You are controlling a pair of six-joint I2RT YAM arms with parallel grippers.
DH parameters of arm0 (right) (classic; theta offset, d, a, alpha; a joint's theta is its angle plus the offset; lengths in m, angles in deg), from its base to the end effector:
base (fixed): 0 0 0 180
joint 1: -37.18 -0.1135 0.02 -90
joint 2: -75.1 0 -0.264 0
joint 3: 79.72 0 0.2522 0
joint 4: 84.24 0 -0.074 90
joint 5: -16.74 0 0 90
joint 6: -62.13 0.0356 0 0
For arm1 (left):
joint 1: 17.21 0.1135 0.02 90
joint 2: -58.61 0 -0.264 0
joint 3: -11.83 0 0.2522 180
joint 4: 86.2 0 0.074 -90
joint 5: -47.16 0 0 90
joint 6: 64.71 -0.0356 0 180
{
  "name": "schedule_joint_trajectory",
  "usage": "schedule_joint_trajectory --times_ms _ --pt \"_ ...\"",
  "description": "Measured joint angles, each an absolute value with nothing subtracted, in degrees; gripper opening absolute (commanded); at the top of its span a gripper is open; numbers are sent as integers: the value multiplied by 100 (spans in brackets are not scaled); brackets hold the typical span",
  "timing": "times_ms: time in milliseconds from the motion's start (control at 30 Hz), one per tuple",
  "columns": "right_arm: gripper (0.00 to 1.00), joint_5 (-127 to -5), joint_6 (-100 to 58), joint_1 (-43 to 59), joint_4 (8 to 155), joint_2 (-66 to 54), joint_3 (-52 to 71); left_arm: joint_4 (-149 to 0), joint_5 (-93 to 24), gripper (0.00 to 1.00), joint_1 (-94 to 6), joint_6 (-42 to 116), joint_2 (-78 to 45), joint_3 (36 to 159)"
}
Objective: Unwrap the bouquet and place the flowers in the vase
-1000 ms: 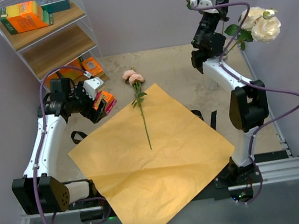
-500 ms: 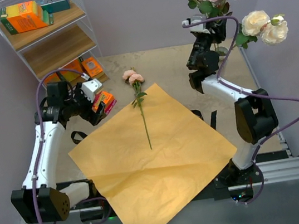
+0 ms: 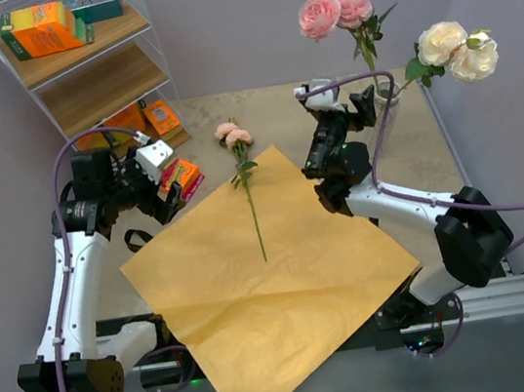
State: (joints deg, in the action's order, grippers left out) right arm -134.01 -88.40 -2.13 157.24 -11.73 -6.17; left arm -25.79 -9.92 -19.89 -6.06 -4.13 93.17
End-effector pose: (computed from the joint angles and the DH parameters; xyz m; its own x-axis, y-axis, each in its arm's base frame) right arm 0.2609 0.1735 0.3873 0.1615 -0.4176 -0.8942 0.5712 0.7784 -0.2603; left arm 0.2144 -0.0294 0.3594 -0.3378 0.4530 -0.8250 0.7255 0.6837 0.0784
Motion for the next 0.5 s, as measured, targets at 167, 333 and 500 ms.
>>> schedule_joint_trajectory --times_ms 167,333,500 --pt "76 -14088 -9033 -934 15658 -869 -1430 -2450 -893 99 -1987 -486 -211 9319" --pt "71 -14568 -8919 -1420 15643 -397 -1862 -2349 -847 99 -1987 -379 -8 9319" --pt "67 -14505 -6917 -2117 14189 156 -1985 -2325 -825 99 -1987 -287 125 9319"
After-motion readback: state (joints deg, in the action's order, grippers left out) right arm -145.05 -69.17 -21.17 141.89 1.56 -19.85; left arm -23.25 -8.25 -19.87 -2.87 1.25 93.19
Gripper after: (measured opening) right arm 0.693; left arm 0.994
